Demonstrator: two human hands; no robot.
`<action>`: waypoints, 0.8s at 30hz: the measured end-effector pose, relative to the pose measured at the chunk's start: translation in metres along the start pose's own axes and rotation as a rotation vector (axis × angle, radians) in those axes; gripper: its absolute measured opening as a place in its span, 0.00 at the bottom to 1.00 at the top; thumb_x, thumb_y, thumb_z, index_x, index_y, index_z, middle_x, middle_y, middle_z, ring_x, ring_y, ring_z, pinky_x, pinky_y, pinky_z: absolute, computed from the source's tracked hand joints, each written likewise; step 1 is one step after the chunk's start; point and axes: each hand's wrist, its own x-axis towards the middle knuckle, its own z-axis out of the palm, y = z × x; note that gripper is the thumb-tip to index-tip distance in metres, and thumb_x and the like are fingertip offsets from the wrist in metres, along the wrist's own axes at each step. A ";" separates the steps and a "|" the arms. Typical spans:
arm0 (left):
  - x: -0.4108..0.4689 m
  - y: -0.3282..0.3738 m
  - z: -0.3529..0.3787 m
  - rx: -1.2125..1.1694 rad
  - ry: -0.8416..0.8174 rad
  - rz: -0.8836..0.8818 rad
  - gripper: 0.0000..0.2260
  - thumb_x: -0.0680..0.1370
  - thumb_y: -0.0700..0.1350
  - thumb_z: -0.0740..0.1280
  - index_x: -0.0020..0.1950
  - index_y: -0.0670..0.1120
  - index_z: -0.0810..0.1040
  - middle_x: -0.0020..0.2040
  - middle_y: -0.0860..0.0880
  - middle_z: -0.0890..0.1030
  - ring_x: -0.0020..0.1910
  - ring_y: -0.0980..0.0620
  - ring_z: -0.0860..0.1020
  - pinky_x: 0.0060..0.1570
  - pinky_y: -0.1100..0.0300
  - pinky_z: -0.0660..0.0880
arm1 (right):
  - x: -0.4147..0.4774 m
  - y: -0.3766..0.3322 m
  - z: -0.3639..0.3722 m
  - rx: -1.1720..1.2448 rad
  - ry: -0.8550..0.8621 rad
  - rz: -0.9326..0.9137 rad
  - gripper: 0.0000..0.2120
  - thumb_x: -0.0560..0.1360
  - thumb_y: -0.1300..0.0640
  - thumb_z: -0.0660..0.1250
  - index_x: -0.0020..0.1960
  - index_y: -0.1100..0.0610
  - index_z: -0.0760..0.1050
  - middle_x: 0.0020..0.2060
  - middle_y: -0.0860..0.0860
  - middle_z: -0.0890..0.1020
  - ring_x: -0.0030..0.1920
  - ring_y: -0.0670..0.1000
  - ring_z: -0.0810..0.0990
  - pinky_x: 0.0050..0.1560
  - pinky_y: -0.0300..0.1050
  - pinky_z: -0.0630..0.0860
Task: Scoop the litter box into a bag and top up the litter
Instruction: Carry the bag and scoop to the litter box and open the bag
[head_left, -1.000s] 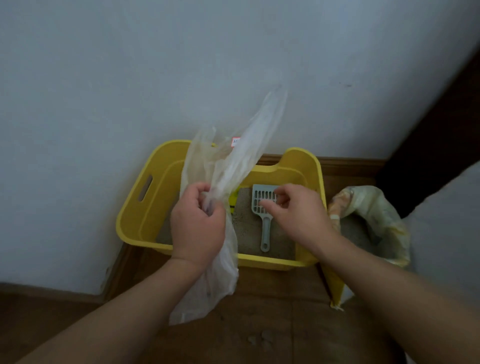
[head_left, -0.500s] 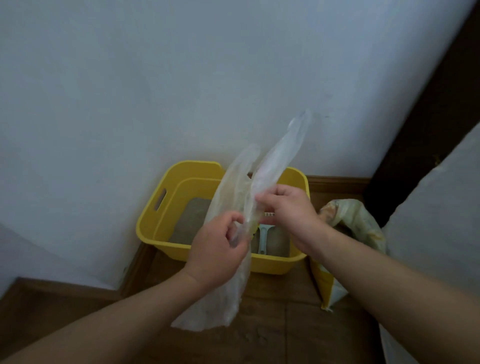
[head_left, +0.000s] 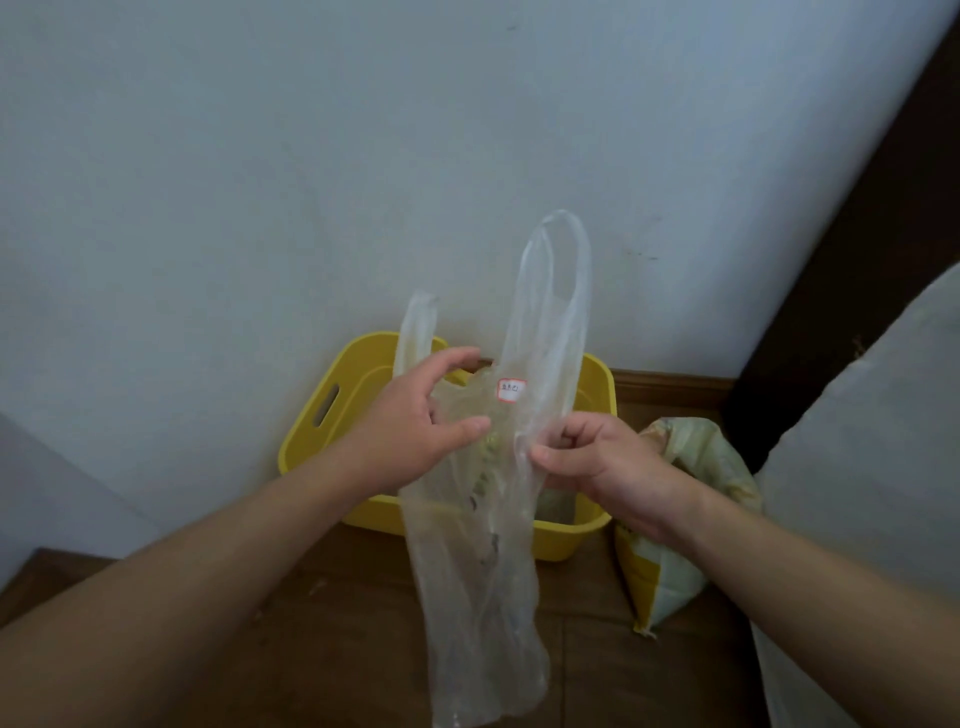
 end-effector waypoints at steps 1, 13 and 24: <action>0.002 -0.002 -0.001 0.007 -0.038 -0.016 0.23 0.72 0.43 0.76 0.63 0.57 0.74 0.40 0.58 0.81 0.28 0.52 0.69 0.31 0.61 0.69 | -0.003 0.000 -0.001 -0.006 0.002 -0.003 0.03 0.73 0.68 0.70 0.41 0.65 0.77 0.39 0.56 0.82 0.43 0.55 0.80 0.52 0.53 0.79; 0.002 0.013 -0.008 0.281 0.133 0.228 0.05 0.69 0.41 0.79 0.37 0.46 0.84 0.29 0.58 0.78 0.31 0.61 0.74 0.31 0.69 0.67 | -0.018 -0.034 -0.023 -0.097 0.105 0.005 0.07 0.63 0.61 0.76 0.38 0.60 0.78 0.34 0.56 0.81 0.35 0.52 0.78 0.38 0.41 0.76; -0.009 0.021 -0.011 0.439 0.211 0.422 0.06 0.70 0.45 0.74 0.34 0.44 0.82 0.29 0.54 0.75 0.30 0.56 0.72 0.30 0.62 0.68 | -0.031 -0.108 -0.001 -0.132 0.054 -0.217 0.08 0.66 0.61 0.76 0.41 0.62 0.79 0.34 0.56 0.83 0.33 0.50 0.80 0.35 0.40 0.79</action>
